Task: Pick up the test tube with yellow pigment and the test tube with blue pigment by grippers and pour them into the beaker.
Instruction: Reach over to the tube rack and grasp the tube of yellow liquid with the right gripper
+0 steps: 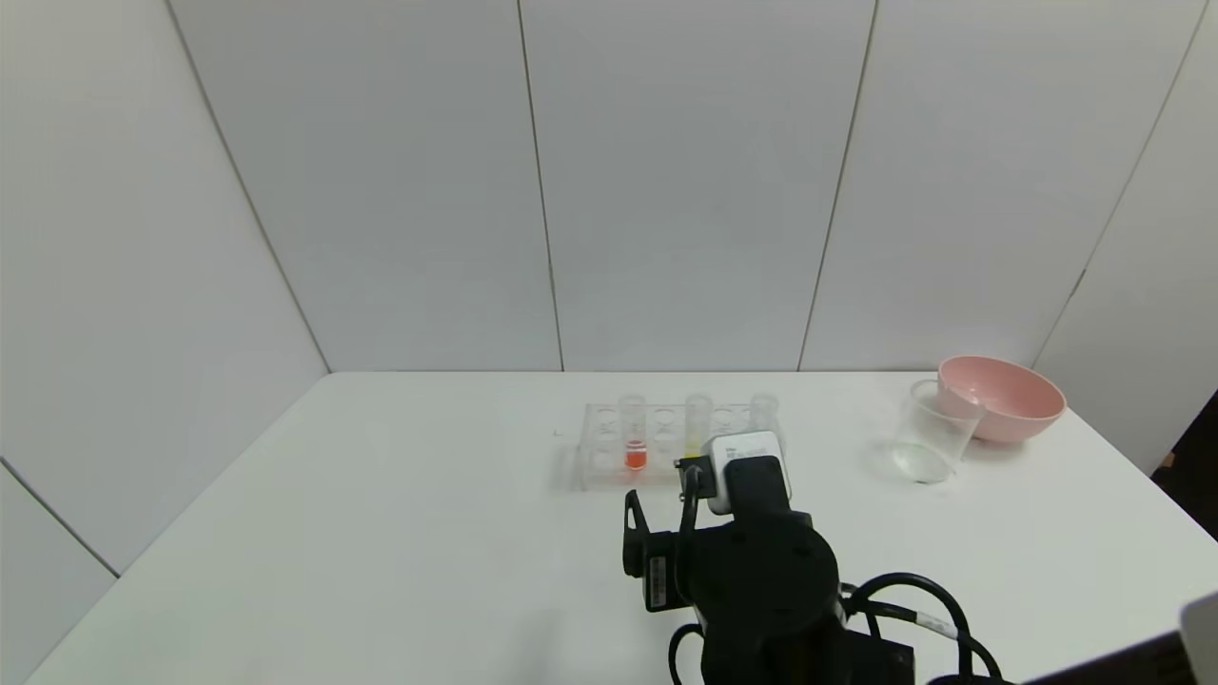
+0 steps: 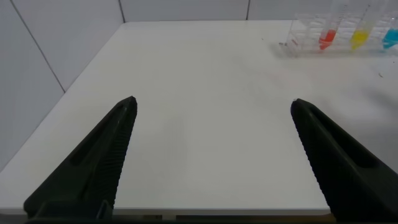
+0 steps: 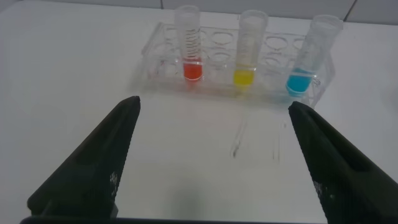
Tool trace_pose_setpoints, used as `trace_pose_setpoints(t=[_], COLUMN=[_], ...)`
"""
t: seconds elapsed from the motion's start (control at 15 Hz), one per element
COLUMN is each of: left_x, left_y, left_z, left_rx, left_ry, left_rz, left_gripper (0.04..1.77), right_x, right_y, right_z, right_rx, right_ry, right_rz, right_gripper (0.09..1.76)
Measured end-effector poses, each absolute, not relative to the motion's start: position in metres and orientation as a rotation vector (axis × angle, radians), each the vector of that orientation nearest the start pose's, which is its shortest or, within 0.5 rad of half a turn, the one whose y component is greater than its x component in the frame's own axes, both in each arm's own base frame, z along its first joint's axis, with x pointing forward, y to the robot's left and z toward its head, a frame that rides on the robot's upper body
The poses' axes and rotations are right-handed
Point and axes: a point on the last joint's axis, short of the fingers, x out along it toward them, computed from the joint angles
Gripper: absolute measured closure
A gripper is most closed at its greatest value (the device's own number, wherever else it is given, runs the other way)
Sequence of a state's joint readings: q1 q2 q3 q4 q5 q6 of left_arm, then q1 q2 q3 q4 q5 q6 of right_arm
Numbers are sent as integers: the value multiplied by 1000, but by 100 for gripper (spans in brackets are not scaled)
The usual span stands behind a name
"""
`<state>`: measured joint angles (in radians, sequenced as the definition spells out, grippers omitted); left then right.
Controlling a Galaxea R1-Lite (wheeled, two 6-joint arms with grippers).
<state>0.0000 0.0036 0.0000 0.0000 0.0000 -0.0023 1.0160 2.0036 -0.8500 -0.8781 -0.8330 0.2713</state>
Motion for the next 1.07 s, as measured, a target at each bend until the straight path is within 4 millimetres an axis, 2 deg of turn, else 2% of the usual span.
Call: trace_pose_setpoints(t=[0.73, 1.07], left_x=[-23, -23], left_y=[0, 0], left_z=[76, 76], left_rx=[-3, -2], left_ry=[4, 4], left_rz=[0, 0], left_gripper=[5, 5], right_x=[303, 332], right_y=[298, 295], right_z=[92, 84], right_rx=[15, 11], right_ry=[182, 166], right_rz=[100, 90], right_gripper=[14, 14])
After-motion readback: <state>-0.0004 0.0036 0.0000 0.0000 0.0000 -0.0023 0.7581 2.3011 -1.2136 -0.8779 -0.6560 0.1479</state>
